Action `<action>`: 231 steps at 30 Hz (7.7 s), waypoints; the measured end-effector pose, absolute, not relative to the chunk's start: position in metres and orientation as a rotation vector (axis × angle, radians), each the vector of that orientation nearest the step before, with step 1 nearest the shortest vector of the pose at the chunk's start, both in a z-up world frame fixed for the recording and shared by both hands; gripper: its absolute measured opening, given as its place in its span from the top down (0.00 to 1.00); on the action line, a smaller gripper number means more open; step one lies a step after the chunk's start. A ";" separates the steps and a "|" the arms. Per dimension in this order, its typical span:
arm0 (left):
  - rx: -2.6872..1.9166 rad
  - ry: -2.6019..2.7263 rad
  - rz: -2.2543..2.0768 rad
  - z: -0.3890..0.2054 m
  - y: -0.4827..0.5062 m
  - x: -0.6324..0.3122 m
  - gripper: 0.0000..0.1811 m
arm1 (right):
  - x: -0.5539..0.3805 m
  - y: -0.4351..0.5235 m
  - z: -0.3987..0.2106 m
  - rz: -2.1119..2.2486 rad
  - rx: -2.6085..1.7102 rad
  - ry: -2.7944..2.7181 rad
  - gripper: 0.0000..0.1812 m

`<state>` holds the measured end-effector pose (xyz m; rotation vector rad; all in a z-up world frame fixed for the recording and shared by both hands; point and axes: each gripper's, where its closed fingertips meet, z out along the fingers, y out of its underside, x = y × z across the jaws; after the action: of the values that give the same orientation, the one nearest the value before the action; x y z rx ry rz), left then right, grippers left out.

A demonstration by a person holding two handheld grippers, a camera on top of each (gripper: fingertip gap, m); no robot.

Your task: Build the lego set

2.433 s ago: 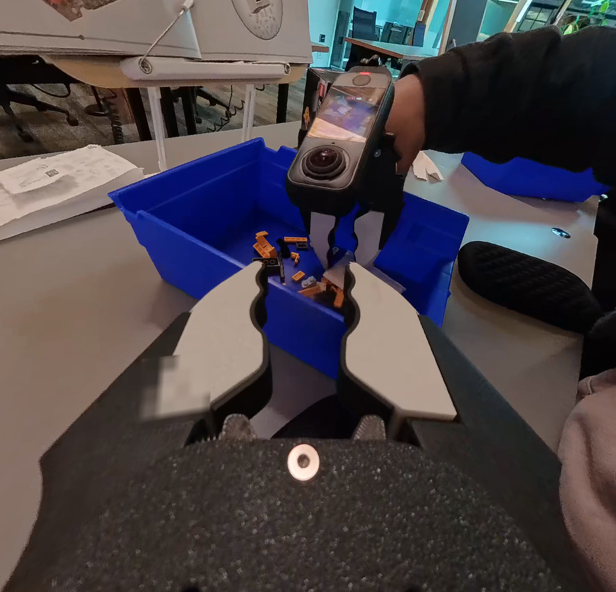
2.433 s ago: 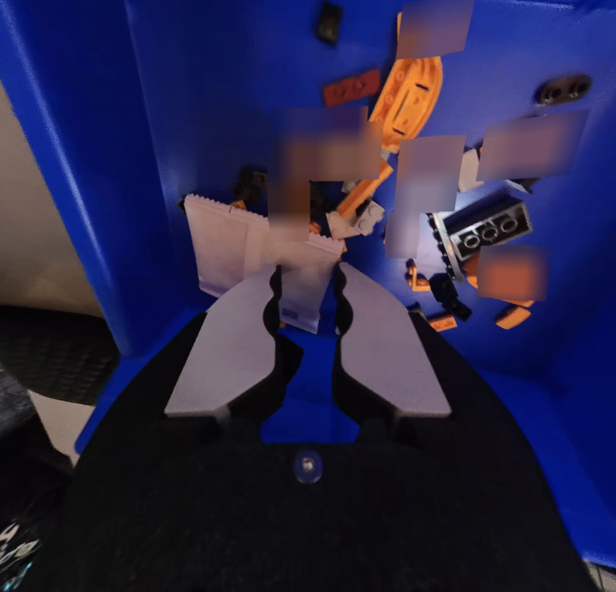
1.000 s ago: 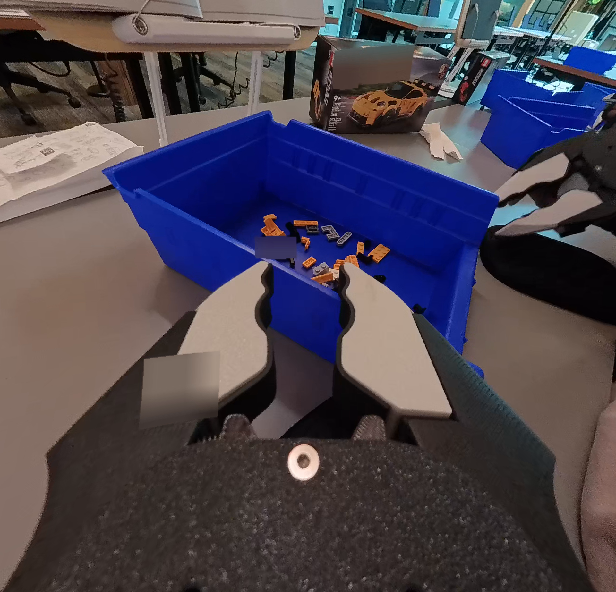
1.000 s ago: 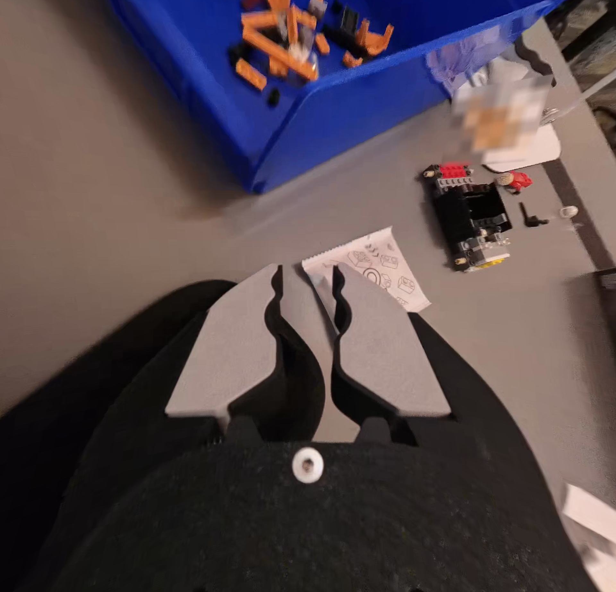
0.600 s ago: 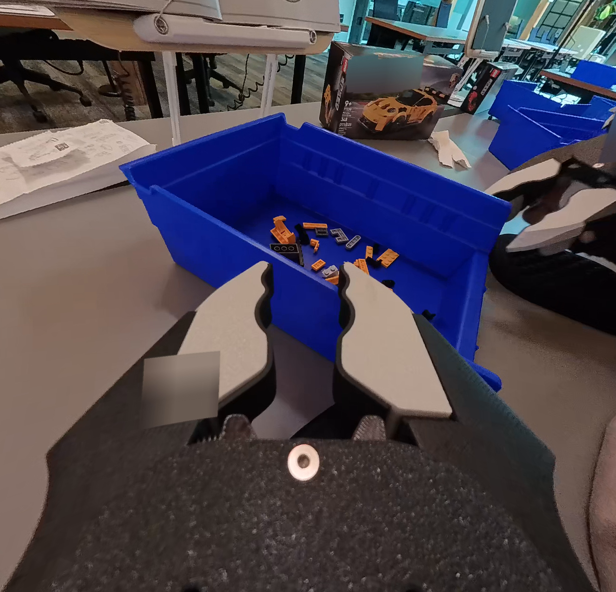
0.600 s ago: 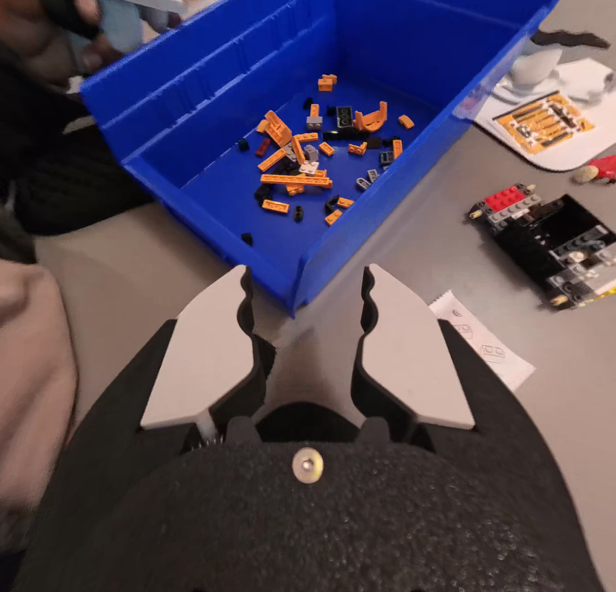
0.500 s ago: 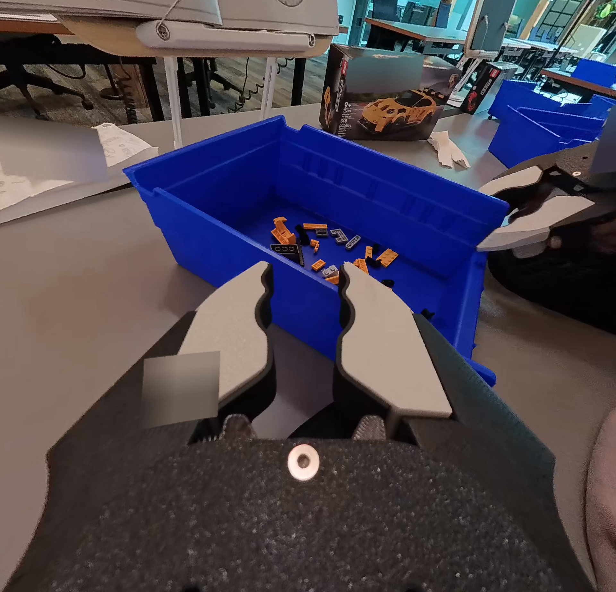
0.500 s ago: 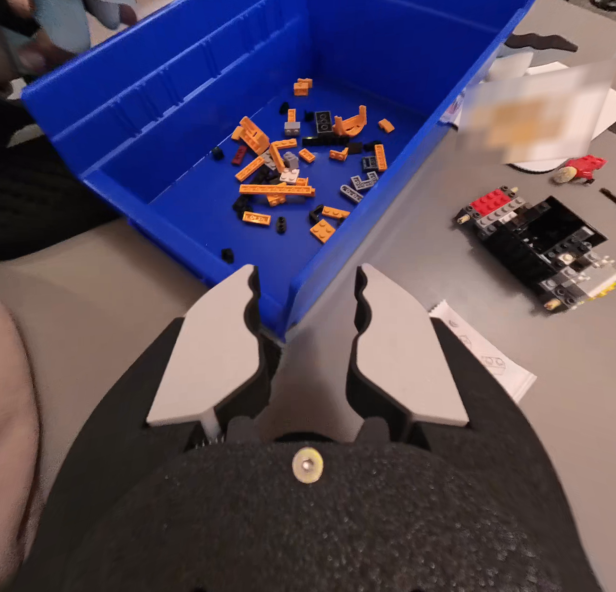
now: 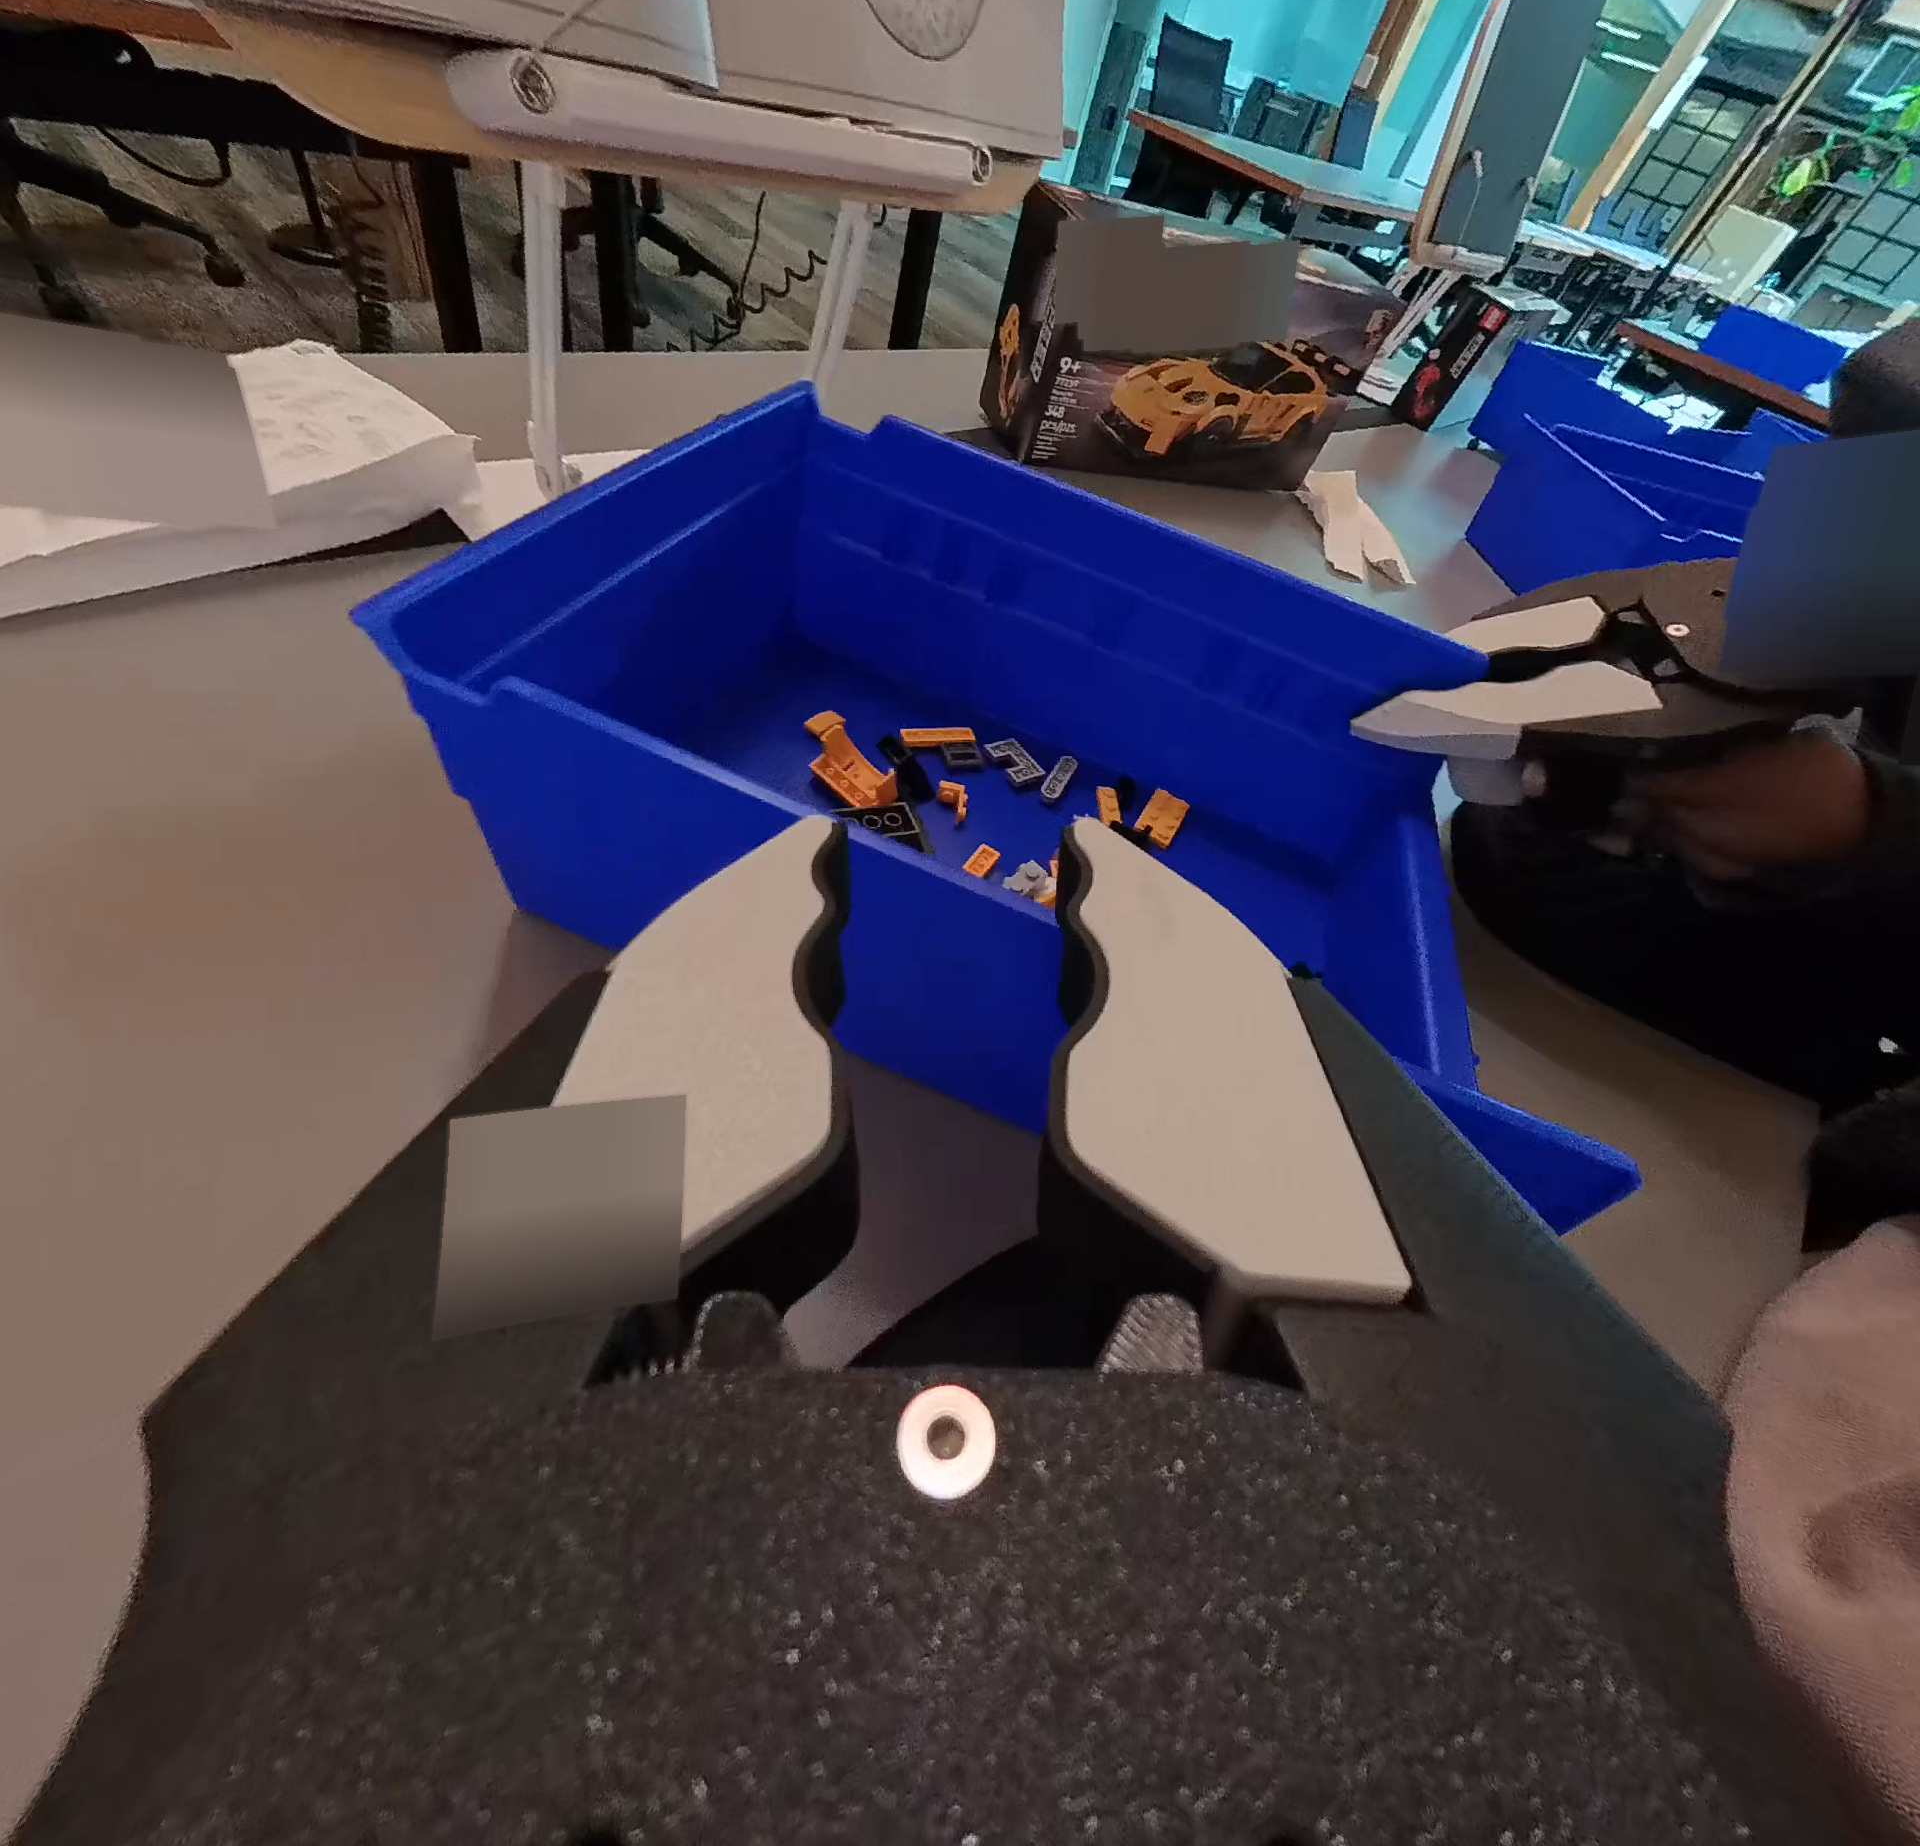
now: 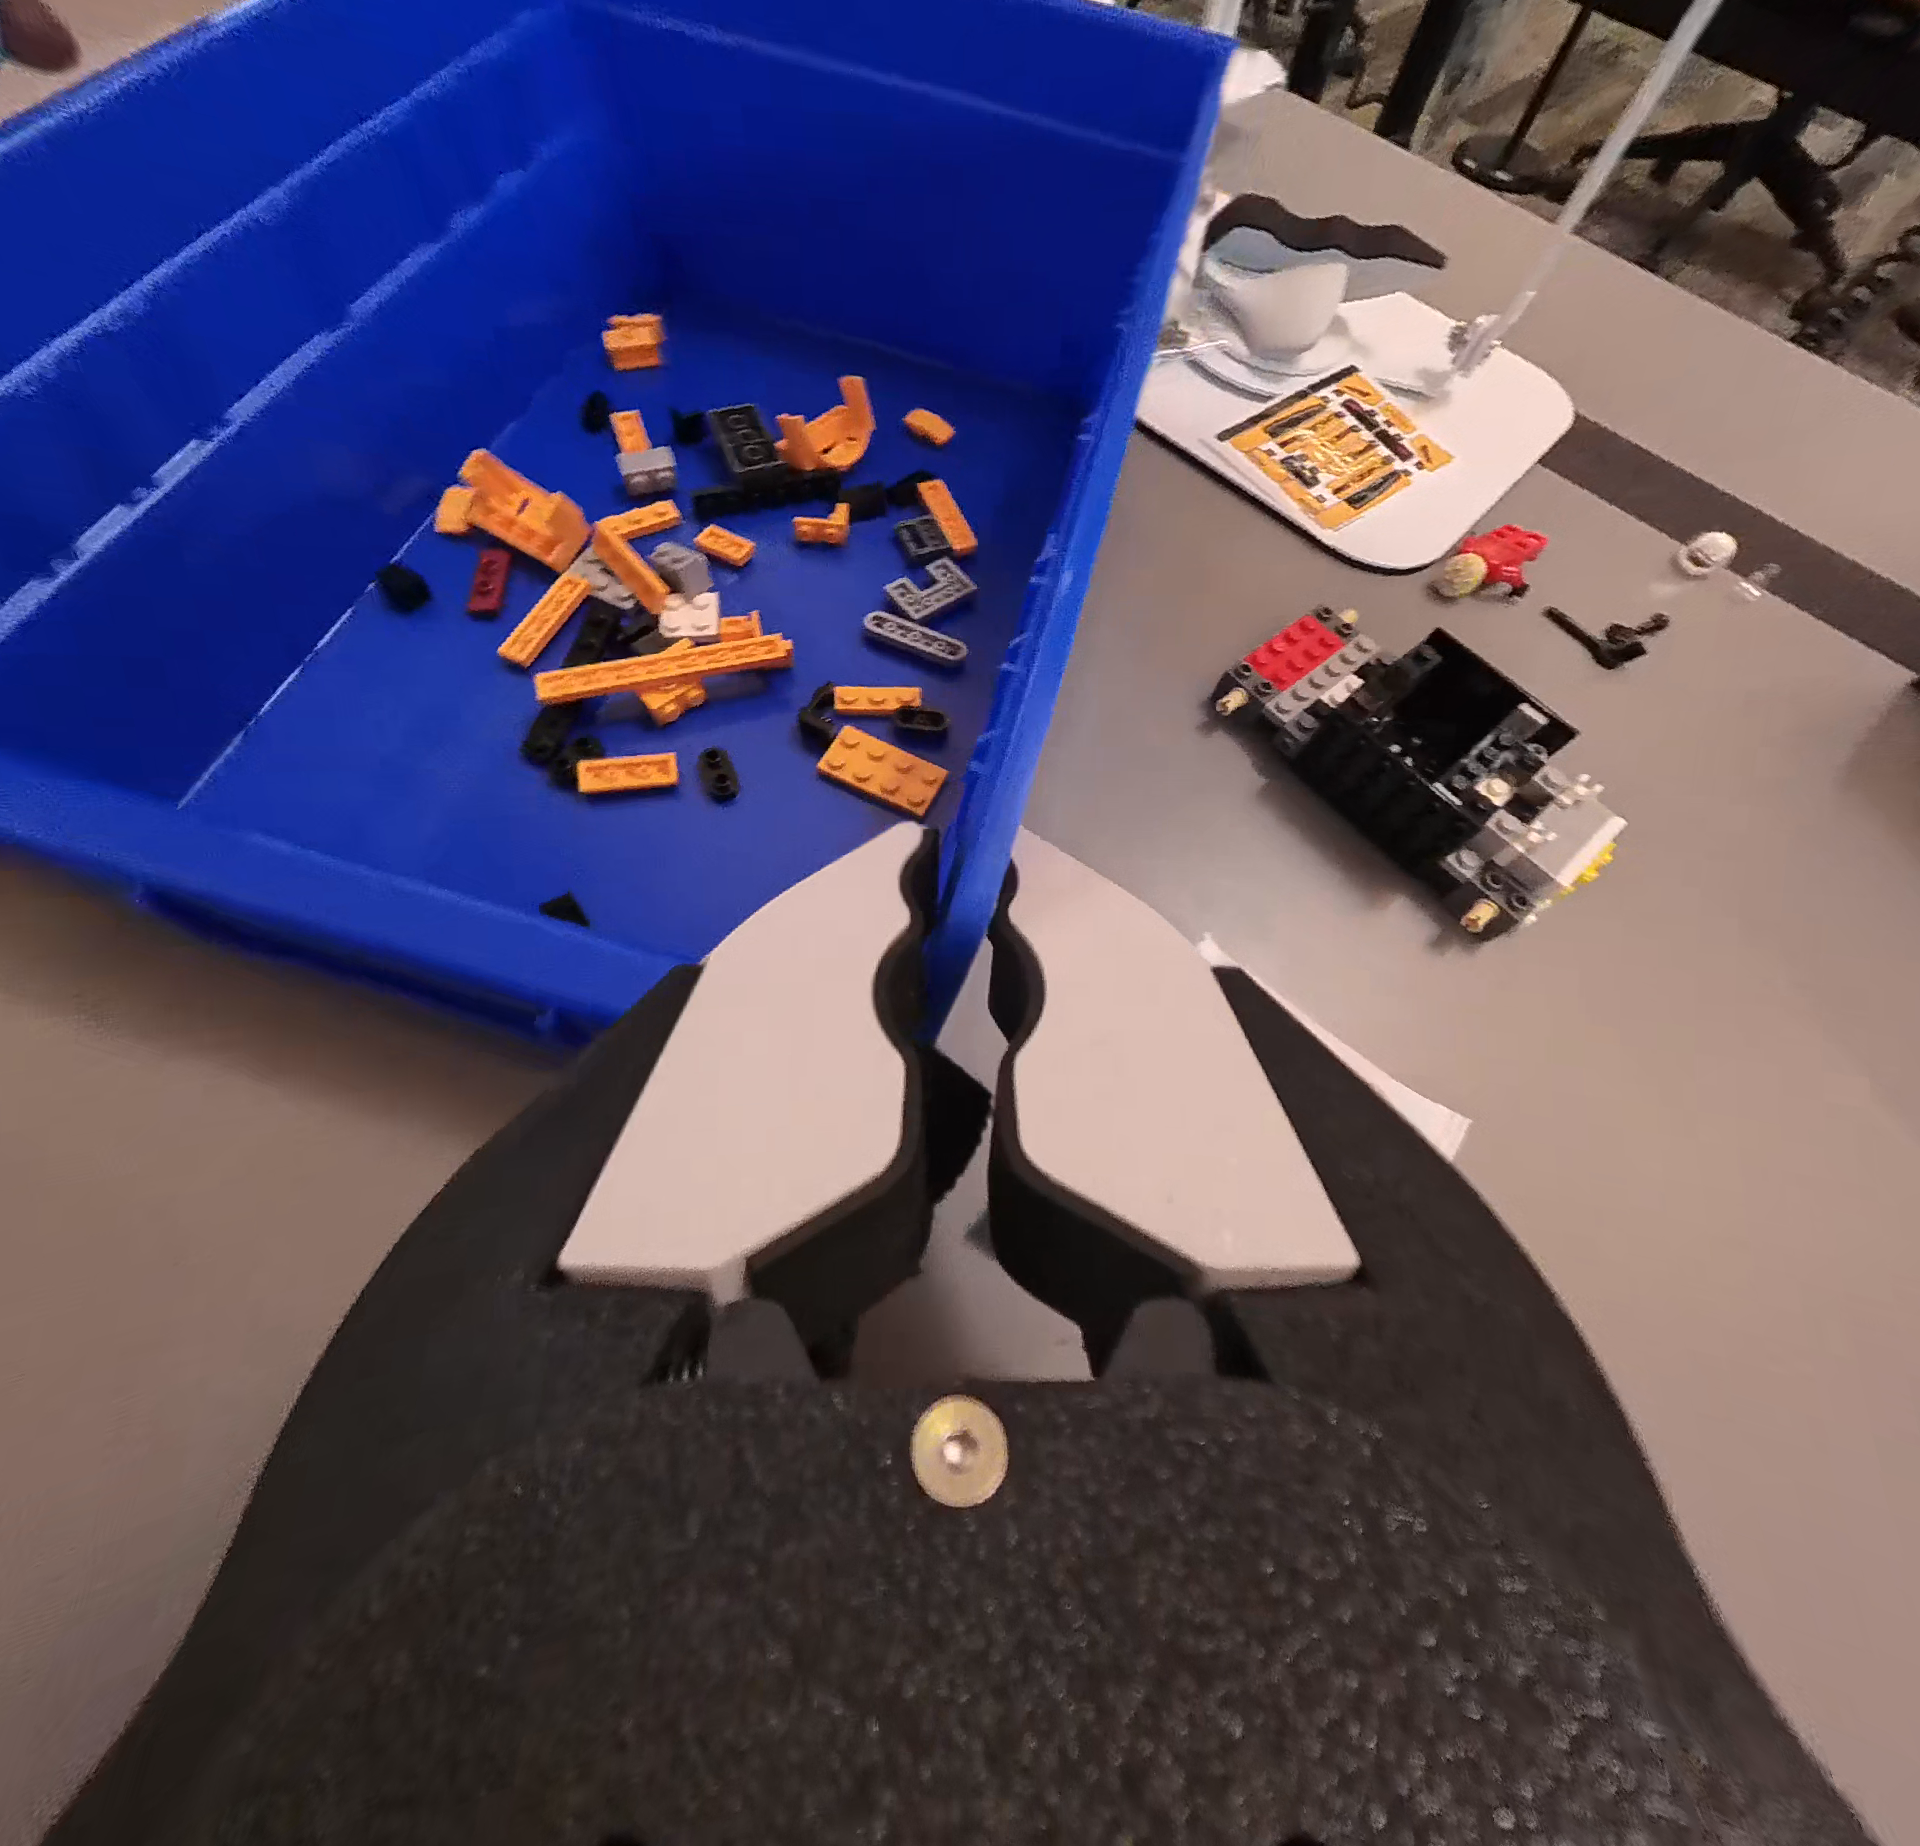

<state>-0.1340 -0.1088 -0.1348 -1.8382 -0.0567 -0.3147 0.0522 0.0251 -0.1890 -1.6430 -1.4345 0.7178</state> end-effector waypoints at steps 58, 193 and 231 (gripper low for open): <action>-2.311 -0.467 -0.172 -0.129 -0.114 -0.239 0.92 | 0.066 0.018 -0.145 1.038 -1.554 -1.308 0.75; -1.823 0.140 0.080 -0.155 0.005 -0.118 0.85 | 0.113 0.103 -0.204 0.543 -1.905 -1.339 0.65; -1.858 0.599 -0.830 -0.144 -0.045 -0.010 0.96 | 0.015 0.003 -0.088 1.366 -1.280 -1.502 0.84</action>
<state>-0.0104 -0.0447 -0.1444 -1.8582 0.5990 -0.8302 0.0154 0.0030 -0.0883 -1.2803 -1.5017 1.3661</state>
